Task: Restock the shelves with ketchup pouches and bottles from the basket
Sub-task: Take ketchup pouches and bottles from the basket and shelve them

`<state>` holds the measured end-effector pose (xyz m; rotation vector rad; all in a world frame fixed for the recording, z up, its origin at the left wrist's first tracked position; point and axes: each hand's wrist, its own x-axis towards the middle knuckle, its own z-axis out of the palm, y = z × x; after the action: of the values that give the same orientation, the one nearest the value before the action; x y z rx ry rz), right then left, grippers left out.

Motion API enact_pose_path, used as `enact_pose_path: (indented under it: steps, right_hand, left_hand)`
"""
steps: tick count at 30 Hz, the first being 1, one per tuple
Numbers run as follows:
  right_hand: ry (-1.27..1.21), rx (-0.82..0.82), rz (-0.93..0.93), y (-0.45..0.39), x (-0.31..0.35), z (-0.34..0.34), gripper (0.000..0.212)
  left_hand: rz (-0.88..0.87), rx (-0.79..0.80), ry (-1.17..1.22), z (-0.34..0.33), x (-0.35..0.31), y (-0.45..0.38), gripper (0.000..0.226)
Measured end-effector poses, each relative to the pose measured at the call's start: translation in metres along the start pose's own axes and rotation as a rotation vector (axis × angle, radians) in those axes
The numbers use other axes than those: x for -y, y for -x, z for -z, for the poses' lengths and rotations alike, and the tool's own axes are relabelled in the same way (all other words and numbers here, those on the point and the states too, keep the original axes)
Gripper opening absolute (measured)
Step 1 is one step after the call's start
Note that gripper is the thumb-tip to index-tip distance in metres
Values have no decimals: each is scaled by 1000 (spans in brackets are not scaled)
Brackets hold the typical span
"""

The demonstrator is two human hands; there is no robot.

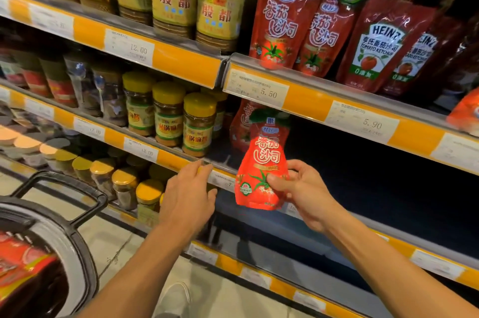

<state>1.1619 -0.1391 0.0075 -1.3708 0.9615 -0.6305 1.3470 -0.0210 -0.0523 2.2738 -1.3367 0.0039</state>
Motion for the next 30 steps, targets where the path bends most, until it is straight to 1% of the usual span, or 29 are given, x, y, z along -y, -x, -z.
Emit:
enact_pose_path:
  steps: [4, 7, 9, 13, 19, 22, 24, 30]
  right_hand:
    - [15, -122, 123, -21, -3, -15, 36]
    - [39, -207, 231, -44, -2, -26, 32]
    - [77, -259, 291, -59, -2, -34, 36]
    - [133, -277, 359, -85, -13, -47, 42]
    - [300, -273, 362, -97, -40, -40, 47]
    - [389, -277, 349, -100, -39, -38, 48]
    - [436, -285, 328, -105, -36, -39, 53]
    - [535, -357, 289, -116, -31, -43, 58]
  left_hand:
    - [-61, 56, -137, -16, 2, -17, 61]
    - [-66, 27, -235, -23, 0, -22, 58]
    - [-61, 6, -273, -24, -2, -23, 52]
    - [-79, 26, -294, -22, -3, -28, 49]
    - [-96, 70, -240, -20, 4, -30, 57]
    - [-86, 103, -214, -18, 3, -31, 60]
    - [-81, 115, -199, -16, 2, -31, 61]
    - [-76, 128, -176, -12, 0, -32, 62]
